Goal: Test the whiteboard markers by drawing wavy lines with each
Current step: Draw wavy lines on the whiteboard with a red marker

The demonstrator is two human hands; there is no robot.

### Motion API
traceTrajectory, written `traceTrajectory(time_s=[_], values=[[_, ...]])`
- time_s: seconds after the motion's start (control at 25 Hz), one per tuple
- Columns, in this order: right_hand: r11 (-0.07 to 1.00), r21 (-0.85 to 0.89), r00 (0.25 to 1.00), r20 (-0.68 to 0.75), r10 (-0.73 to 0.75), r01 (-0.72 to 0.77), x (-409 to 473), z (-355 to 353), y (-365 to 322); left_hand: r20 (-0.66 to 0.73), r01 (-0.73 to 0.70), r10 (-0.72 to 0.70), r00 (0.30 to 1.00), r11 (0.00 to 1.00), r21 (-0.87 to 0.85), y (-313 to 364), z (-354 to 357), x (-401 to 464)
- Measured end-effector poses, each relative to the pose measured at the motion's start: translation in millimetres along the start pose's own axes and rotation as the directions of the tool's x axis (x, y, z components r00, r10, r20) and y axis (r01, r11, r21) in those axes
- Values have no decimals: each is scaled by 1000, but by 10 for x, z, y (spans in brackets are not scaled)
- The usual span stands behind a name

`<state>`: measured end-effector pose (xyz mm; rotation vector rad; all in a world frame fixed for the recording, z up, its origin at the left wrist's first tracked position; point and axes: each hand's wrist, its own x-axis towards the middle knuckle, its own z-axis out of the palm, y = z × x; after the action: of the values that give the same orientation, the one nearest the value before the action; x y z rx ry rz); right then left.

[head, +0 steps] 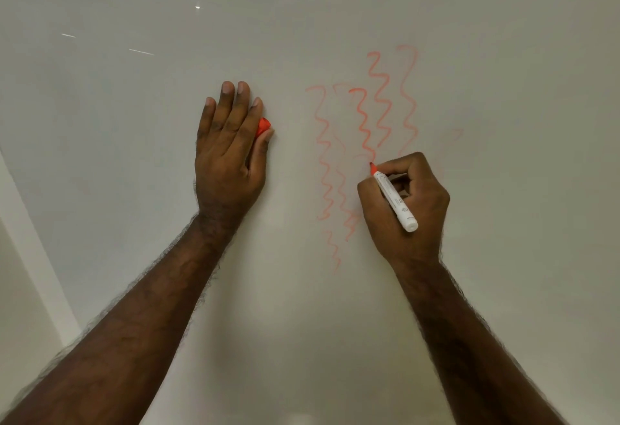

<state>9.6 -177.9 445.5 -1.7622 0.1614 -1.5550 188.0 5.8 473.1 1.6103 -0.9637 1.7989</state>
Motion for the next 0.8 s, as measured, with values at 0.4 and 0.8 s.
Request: traceTrajectory(time_s=[0.4,0.8], values=[[993,25,991,63,-116,115,127,134,-194,-14,19,-19,1000,1000,-1,14,0,-71],[999,37,999,34,-7,5,-82,58,14,-23,23,-23,999,1000,-9,22,-1,-123]])
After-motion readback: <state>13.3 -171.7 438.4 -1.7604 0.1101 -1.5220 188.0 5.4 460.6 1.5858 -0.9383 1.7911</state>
